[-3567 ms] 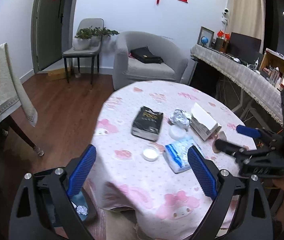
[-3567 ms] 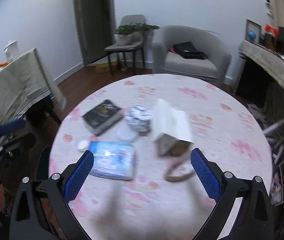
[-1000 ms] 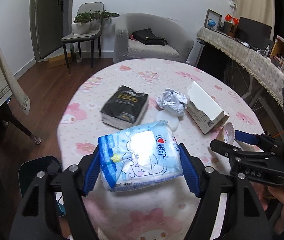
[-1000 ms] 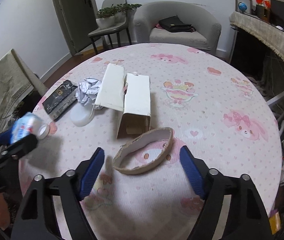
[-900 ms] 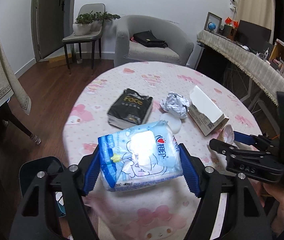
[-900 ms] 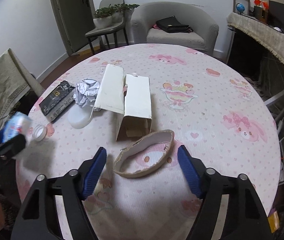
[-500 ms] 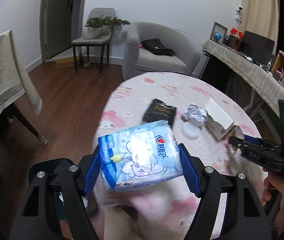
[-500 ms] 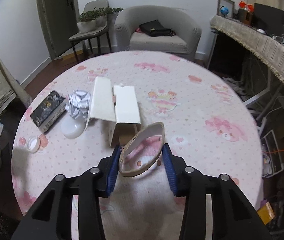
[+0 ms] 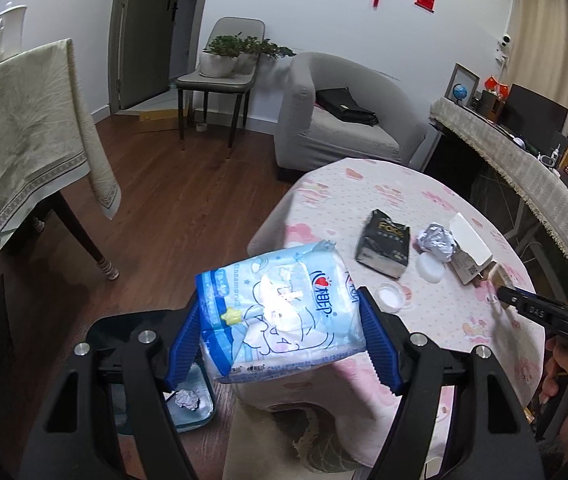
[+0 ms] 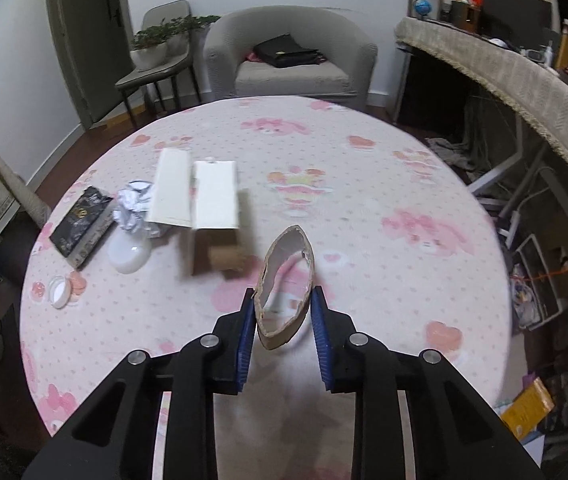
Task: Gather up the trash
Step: 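Carry the tissue pack with the left gripper while the right carries the cardboard ring to the bin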
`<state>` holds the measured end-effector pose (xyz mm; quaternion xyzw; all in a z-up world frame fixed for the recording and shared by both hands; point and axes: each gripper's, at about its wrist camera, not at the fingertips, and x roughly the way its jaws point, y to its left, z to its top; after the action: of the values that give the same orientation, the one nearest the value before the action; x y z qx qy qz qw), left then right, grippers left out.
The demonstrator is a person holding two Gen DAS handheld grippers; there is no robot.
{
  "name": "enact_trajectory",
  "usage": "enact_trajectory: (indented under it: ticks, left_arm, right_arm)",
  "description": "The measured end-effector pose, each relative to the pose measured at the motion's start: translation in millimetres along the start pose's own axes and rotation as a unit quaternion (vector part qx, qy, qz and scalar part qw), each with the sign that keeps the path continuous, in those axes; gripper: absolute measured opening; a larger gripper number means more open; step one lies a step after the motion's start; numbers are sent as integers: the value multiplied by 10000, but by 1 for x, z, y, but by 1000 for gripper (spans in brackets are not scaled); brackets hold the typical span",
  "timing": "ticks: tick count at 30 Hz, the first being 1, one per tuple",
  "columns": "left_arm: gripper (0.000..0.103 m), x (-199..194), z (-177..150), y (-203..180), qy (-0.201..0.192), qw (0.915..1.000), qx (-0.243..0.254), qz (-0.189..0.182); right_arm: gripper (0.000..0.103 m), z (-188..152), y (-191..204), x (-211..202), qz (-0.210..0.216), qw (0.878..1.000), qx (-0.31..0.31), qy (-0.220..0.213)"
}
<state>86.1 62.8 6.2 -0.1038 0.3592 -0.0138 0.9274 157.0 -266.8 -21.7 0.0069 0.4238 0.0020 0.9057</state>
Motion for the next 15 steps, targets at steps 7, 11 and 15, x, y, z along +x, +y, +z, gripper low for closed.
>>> enact_trajectory:
  ticks: [7,11,15]
  left_arm:
    - [74,-8,1,25,-67,9998,-133,109]
    - [74,-6,-5,45,-25,9994,-258,232]
    - [74,4,-16,68,141,9983,-347,449]
  right_arm:
    - [27,5,7,-27,219,9990,-55,-377]
    - [27,8,36,-39,478,9963,-386,-599]
    - [27,10,70,-48,797,9911,-718,-783]
